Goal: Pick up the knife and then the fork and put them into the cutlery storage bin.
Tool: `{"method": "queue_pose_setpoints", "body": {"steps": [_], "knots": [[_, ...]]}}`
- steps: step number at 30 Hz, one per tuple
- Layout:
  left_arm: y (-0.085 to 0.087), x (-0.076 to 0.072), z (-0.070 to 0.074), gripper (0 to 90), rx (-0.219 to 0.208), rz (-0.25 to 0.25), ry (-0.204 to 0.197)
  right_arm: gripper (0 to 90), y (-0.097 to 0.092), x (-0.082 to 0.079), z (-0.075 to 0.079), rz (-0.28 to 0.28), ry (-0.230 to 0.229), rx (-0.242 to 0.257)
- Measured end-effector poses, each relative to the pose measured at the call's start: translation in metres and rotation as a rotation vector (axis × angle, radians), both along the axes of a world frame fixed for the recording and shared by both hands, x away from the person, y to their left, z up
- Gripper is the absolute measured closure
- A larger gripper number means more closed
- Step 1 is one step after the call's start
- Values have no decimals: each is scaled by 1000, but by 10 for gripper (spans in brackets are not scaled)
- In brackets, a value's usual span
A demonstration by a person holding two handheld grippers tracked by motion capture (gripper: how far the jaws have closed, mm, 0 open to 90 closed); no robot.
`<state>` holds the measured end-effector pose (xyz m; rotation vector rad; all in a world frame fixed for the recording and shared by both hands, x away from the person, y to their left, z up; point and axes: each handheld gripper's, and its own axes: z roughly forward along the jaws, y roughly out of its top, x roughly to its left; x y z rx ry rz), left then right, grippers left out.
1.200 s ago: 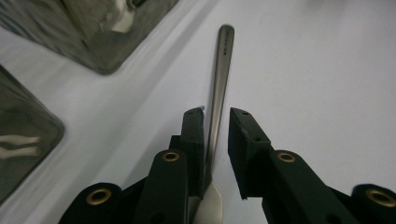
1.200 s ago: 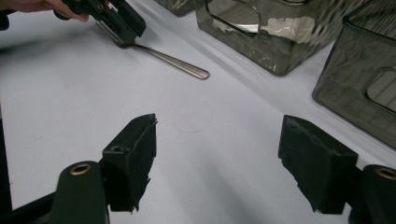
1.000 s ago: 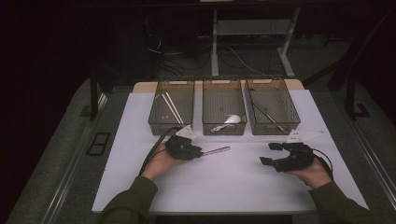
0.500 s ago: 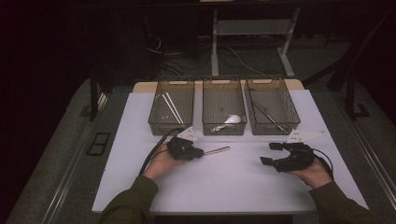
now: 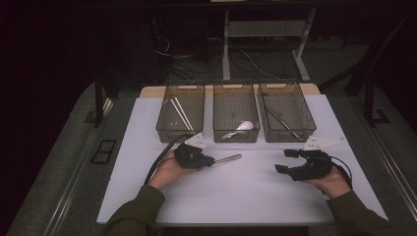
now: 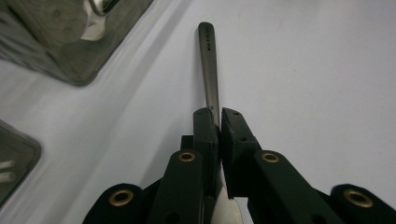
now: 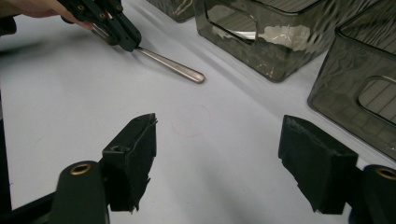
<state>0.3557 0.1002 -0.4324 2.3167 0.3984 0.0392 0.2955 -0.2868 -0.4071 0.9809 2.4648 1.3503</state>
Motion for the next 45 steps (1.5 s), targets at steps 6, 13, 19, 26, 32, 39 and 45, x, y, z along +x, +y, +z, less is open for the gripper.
{"method": "queue_pose_setpoints", "body": {"steps": [6, 13, 19, 26, 32, 39, 45], "knots": [[-2, -7, 7, 844, -6, -36, -7, 271, 5, 0, 1, 30, 2, -4], [-6, -17, 16, 843, -24, -87, -3, 253, 19, 2, 8, 122, -5, -45], [-15, -27, 22, 843, -30, -145, 2, 265, 41, 5, 11, 211, -11, -78], [-30, -39, 28, 843, -33, -227, 6, 324, 65, 6, 14, 305, -12, -98], [-42, -47, 32, 843, -24, -286, -3, 414, 84, 5, 13, 422, -12, -140], [-49, -51, 34, 843, -14, -322, -20, 521, 109, 2, 6, 539, 8, -206], [-51, -53, 34, 843, -11, -323, -17, 626, 125, 0, -1, 585, 25, -255]]}}
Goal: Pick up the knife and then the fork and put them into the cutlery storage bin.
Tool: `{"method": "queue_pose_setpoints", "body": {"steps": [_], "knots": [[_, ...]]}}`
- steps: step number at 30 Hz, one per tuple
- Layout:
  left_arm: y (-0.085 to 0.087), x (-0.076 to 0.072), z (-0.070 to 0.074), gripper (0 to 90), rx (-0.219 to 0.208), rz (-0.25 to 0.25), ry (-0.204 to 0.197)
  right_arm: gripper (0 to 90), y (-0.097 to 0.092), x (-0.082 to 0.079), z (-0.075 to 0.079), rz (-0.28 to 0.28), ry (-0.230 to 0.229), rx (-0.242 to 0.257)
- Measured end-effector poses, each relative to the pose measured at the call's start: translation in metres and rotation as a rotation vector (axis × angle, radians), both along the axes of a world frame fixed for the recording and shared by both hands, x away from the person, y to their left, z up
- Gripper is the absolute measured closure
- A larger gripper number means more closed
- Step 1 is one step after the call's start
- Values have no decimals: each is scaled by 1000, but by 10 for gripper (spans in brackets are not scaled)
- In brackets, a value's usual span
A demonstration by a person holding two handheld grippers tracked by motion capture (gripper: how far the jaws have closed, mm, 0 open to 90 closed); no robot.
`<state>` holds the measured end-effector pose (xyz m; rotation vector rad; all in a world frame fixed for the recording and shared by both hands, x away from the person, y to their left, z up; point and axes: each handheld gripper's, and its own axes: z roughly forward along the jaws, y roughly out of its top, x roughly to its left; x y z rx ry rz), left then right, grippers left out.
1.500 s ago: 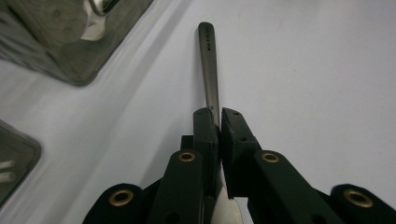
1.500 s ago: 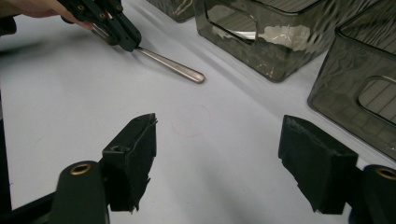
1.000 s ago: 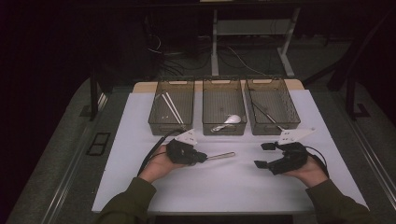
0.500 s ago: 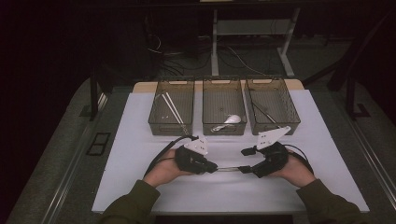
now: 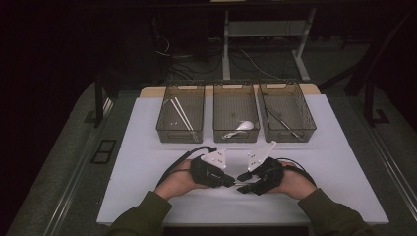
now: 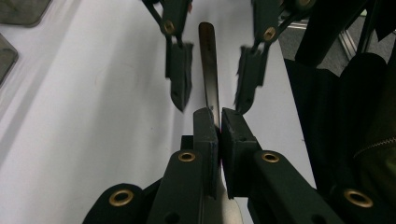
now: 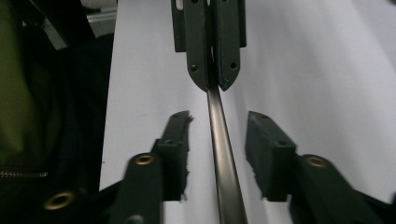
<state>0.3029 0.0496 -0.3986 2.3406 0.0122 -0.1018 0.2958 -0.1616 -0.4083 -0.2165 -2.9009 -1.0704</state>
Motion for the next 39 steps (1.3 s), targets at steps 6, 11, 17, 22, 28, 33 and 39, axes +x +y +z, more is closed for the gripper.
{"method": "queue_pose_setpoints", "body": {"steps": [6, 11, 17, 22, 28, 33, 39], "knots": [[-1, -1, 1, 843, -1, -5, -6, 724, 8, 0, -5, 22, -21, -43], [-3, -2, 1, 843, 4, -11, -5, 784, 13, -2, -5, 37, -28, -60], [-3, -2, 0, 842, 3, -23, -7, 812, 15, -3, -6, 61, -42, -79], [-3, 0, -2, 837, -2, -35, -8, 816, 14, -3, -7, 59, -23, -84], [-3, 0, -3, 809, -1, -31, -16, 818, 13, -2, -8, 51, 0, -75], [-2, 2, -5, 756, -3, -19, -14, 822, 11, -2, -7, 45, 5, -69], [1, 4, -5, 675, -11, 4, -19, 861, 11, -2, -7, 48, 3, -77]]}}
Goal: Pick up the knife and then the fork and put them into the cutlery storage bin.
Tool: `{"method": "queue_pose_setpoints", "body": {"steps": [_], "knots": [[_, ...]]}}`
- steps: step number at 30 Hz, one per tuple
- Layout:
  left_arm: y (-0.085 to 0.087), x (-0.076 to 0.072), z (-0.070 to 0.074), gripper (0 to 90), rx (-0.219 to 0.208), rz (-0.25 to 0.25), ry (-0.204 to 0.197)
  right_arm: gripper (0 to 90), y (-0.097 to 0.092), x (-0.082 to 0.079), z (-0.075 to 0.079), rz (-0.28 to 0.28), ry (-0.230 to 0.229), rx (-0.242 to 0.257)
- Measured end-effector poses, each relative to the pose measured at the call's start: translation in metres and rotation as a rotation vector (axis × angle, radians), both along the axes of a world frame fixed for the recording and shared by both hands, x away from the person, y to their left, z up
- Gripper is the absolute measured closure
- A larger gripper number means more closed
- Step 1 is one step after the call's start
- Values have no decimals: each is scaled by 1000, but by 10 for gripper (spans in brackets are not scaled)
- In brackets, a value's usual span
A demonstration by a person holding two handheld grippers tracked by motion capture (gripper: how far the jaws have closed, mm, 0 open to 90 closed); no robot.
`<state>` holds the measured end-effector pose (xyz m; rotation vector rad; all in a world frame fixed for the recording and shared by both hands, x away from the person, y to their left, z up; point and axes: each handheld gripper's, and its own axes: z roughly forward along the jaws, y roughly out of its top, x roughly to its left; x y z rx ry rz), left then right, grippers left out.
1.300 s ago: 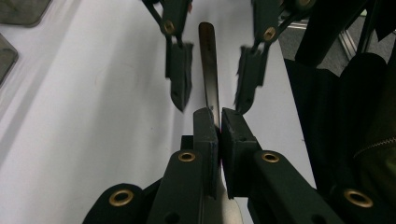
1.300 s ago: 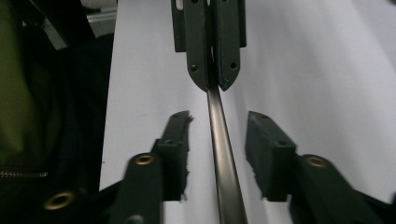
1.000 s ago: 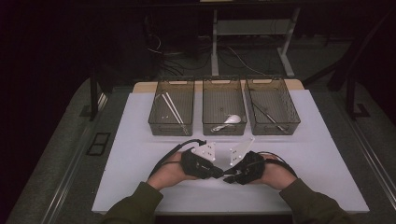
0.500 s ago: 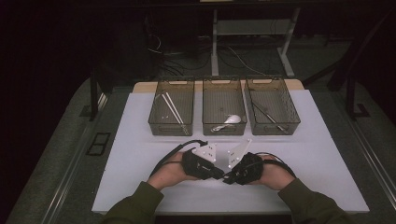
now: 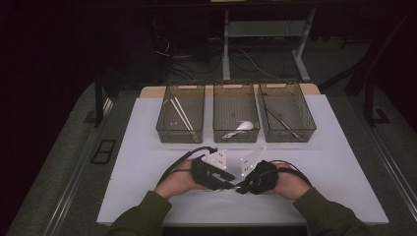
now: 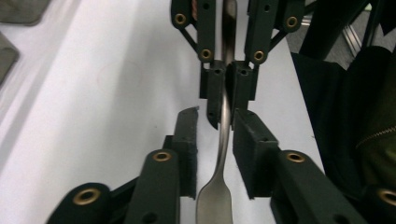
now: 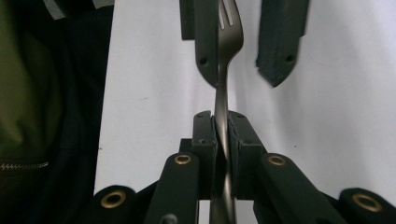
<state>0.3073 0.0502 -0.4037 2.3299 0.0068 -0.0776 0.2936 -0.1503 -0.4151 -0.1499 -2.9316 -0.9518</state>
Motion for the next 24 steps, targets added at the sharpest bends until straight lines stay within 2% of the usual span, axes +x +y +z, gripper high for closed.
{"method": "queue_pose_setpoints", "body": {"steps": [3, 6, 7, 13, 14, 16, 20, 21, 24], "knots": [[6, 2, 3, 621, -29, 32, 12, 870, -3, 2, 2, -3, 4, 10], [15, 3, 6, 583, -55, 67, -3, 870, -7, 4, 4, -20, -9, 17], [20, 1, 8, 567, -64, 100, 4, 870, -9, 5, 5, -30, -10, 21], [54, 0, 21, 409, -168, 214, -13, 869, -24, 14, 11, -83, -46, 38], [59, 0, 22, 385, -180, 233, -13, 869, -26, 14, 12, -104, -32, 42], [67, -1, 21, 356, -212, 271, -1, 869, -33, 19, 14, -126, -51, 44], [83, -6, 15, 291, -227, 348, 6, 869, -48, 26, 20, -192, -58, 53], [86, -8, 13, 273, -237, 370, 18, 868, -53, 28, 22, -211, -60, 58], [95, -14, 8, 228, -245, 417, 24, 868, -65, 34, 27, -262, -70, 86]]}}
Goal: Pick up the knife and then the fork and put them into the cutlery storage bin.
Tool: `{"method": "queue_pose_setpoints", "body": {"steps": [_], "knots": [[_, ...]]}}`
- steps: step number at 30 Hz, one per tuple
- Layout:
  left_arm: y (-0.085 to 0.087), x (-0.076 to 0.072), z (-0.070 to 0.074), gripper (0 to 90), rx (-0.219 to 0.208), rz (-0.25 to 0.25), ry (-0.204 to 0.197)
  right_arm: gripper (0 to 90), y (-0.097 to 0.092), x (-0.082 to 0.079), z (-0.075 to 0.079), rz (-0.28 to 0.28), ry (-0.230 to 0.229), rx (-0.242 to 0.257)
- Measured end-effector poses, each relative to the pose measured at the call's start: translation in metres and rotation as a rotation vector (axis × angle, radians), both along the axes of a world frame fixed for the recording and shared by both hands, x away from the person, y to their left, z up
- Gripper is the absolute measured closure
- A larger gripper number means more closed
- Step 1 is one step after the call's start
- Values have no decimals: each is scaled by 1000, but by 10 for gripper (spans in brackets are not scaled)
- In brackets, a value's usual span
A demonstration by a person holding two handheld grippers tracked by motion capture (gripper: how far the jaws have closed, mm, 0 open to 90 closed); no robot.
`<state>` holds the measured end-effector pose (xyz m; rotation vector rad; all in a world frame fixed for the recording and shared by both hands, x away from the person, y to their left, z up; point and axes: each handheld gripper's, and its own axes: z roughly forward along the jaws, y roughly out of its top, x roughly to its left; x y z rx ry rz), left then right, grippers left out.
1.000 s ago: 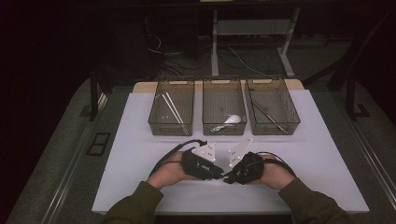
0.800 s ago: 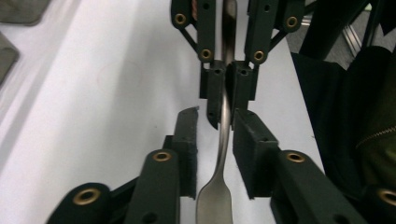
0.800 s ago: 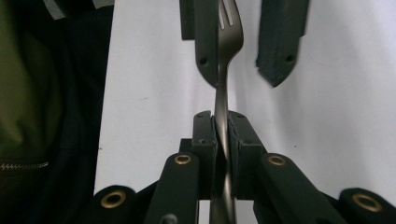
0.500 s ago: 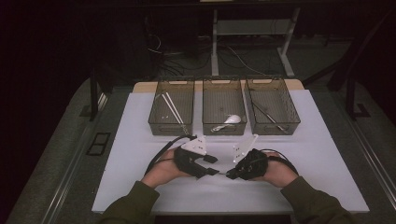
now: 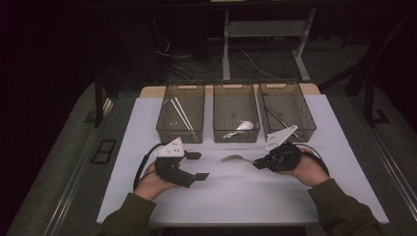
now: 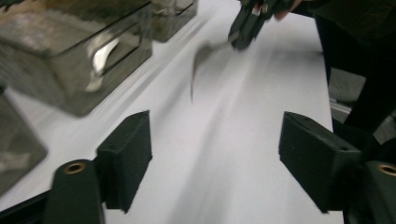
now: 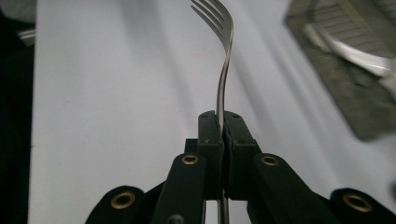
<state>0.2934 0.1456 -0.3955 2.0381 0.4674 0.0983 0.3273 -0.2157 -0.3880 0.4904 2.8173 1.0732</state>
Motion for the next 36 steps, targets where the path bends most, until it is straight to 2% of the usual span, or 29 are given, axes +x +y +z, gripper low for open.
{"method": "queue_pose_setpoints", "body": {"steps": [6, 17, 24, 29, 31, 36], "knots": [[10, -8, -13, 132, 7, 78, 9, 868, -23, 14, 12, -124, -13, 50], [24, -7, -26, 16, -3, 151, 20, 868, -54, 43, 24, -310, -32, 109], [27, -5, -30, 0, 1, 175, 10, 868, -75, 64, 33, -425, -37, 166], [27, -4, -31, 0, 20, 164, 3, 867, -87, 83, 37, -512, -41, 173], [26, -4, -32, 0, 16, 165, 19, 868, -92, 91, 37, -546, -40, 176], [26, -4, -32, 0, 27, 168, 25, 867, -100, 111, 33, -617, -25, 169]]}}
